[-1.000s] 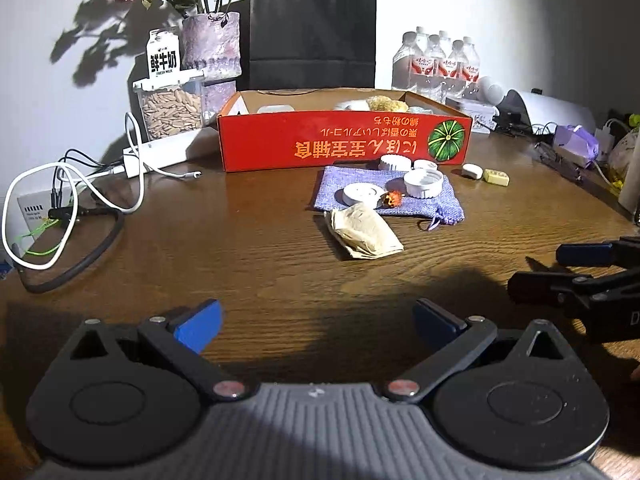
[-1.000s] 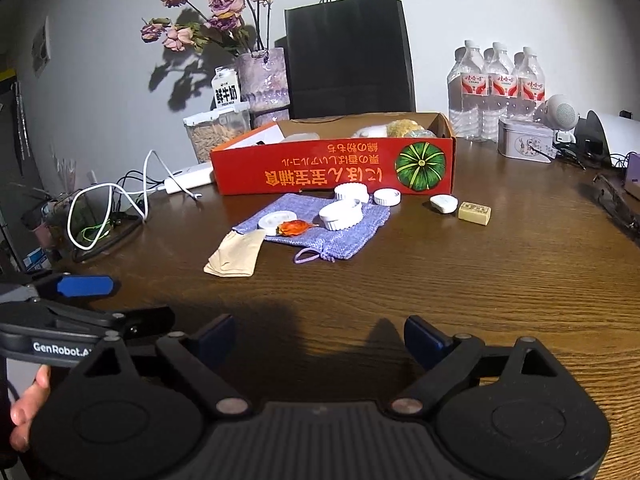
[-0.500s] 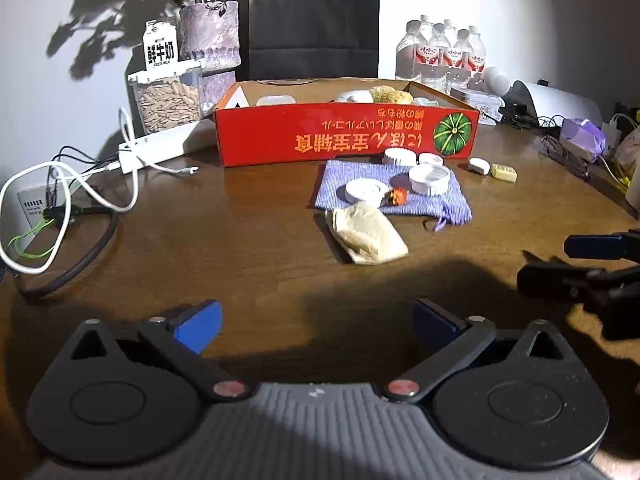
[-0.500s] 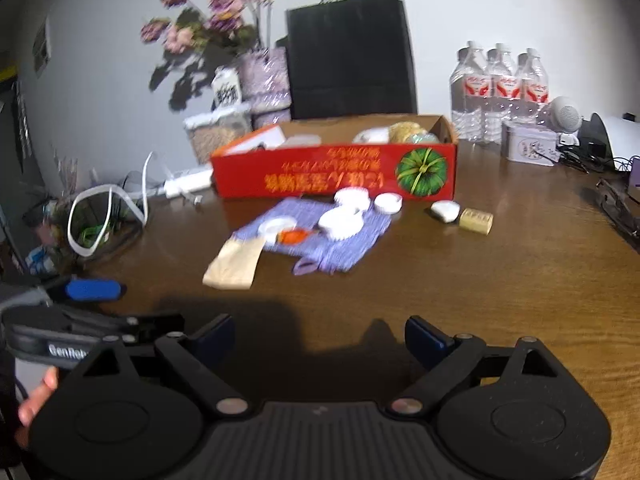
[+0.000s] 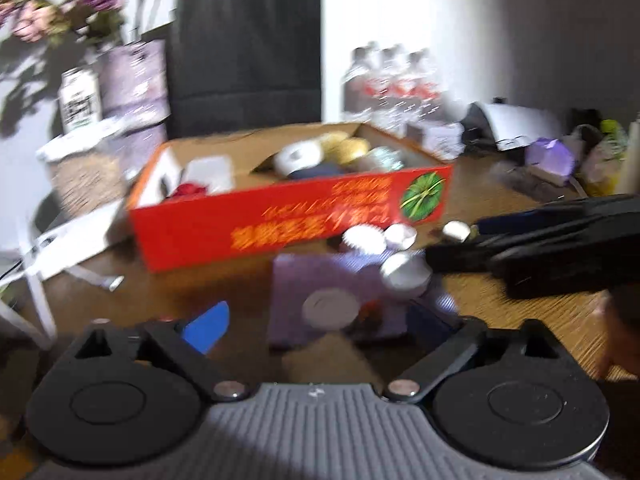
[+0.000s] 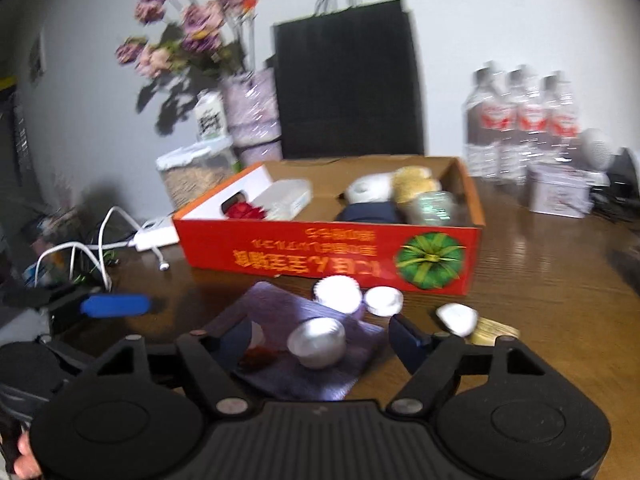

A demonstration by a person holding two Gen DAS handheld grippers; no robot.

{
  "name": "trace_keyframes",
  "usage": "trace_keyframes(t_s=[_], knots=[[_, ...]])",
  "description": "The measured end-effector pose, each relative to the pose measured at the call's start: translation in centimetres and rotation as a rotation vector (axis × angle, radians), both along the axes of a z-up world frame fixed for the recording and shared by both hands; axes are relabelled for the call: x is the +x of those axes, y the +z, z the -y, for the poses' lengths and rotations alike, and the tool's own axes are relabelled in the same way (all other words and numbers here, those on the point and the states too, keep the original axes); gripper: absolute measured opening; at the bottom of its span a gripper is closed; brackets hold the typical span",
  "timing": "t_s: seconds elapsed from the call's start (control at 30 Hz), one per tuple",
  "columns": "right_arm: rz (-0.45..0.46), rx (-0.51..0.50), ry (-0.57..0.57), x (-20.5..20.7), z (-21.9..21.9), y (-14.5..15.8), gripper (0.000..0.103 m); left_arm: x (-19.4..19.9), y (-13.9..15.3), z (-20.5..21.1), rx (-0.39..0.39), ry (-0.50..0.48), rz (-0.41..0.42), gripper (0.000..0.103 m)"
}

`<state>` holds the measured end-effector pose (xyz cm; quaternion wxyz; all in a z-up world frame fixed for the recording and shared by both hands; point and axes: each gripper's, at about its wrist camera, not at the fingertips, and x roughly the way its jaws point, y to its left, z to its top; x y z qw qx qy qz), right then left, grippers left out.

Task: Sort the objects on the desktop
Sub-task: 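Move the left tool to the grey round lid while the right approaches the white cap, then grasp the grey round lid with the left tool while the right grasps the white cap, then lift the grey lid with the left tool while the right lifts the white cap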

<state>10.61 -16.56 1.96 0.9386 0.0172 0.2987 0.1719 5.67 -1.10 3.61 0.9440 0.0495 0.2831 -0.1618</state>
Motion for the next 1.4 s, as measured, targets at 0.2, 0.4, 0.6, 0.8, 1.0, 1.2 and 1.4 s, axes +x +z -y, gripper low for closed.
trace_keyframes(t_s=[0.2, 0.4, 0.6, 0.8, 1.0, 1.2, 1.4], knots=[[-0.047, -0.029, 0.016, 2.3, -0.5, -1.2, 0.059, 4.0, -1.6, 1.1, 0.021, -0.029, -0.106, 0.064], [-0.080, 0.084, 0.026, 2.7, 1.2, -2.1, 0.039, 4.7, -2.1, 1.6, -0.028, -0.073, -0.124, 0.048], [-0.053, -0.024, 0.018, 2.3, 0.1, -2.9, 0.014, 4.9, -1.9, -0.4, -0.146, -0.017, -0.157, 0.012], [-0.014, -0.003, -0.023, 1.4, 0.5, -2.0, 0.006, 3.9, -1.4, -1.5, -0.179, 0.034, -0.131, 0.005], [0.000, 0.033, -0.033, 0.2, 0.9, -1.4, 0.006, 2.7, -1.2, -2.0, -0.181, 0.057, -0.105, 0.005], [0.000, 0.046, -0.024, -0.8, 0.8, -1.5, 0.006, 1.9, -1.7, -2.9, -0.210, 0.086, -0.120, 0.005], [-0.018, 0.047, -0.033, -0.9, 0.9, -1.9, 0.006, 2.1, -2.4, -2.9, -0.196, 0.091, -0.150, 0.014]])
